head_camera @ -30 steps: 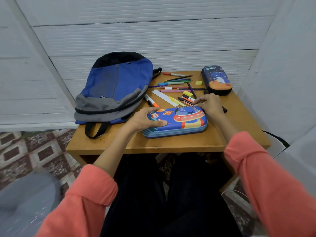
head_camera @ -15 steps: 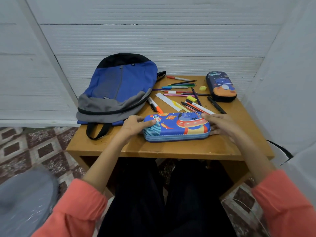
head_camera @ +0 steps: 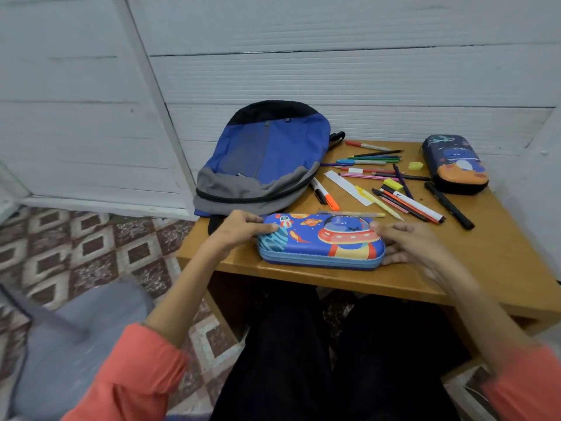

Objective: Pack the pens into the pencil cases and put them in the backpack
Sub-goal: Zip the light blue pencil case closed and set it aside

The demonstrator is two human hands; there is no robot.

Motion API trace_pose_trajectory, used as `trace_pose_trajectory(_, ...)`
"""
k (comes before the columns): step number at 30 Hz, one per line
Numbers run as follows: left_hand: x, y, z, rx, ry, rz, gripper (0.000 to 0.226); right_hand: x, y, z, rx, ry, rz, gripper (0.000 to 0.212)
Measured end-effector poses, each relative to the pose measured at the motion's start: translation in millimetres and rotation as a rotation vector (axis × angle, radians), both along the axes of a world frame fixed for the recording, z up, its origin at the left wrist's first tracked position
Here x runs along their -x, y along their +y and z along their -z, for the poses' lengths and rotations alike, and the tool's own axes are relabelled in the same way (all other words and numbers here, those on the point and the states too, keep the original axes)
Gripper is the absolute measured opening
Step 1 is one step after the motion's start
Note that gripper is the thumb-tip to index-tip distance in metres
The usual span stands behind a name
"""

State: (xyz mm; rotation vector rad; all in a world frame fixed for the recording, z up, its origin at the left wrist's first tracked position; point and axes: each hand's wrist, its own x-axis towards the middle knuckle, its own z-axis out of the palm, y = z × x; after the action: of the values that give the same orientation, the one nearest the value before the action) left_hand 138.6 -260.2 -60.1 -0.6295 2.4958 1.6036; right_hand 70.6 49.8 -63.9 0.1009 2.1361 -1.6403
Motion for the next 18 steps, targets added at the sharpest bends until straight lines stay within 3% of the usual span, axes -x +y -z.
trace_pose_trajectory(2,-9,-17,-2,0.012,-0.016,-0.020,0.042,-4,-17,3,0.036,-0.017,-0.032,0.047)
trace_pose_trajectory(6,-20,-55,-2,0.033,-0.039,-0.043,0.039,-13,-52,6,0.115,-0.011,-0.071,0.032)
trace_pose_trajectory(10,-34,-87,-3,0.052,-0.027,-0.109,0.019,-23,-86,10,0.194,-0.040,-0.117,0.035)
trace_pose_trajectory(15,-41,-104,0,0.072,-0.024,-0.116,0.033,-28,-106,14,0.237,-0.056,-0.124,0.040)
trace_pose_trajectory(18,-39,-107,1,0.197,0.081,-0.162,0.024,-30,-108,13,0.247,-0.081,-0.114,0.043)
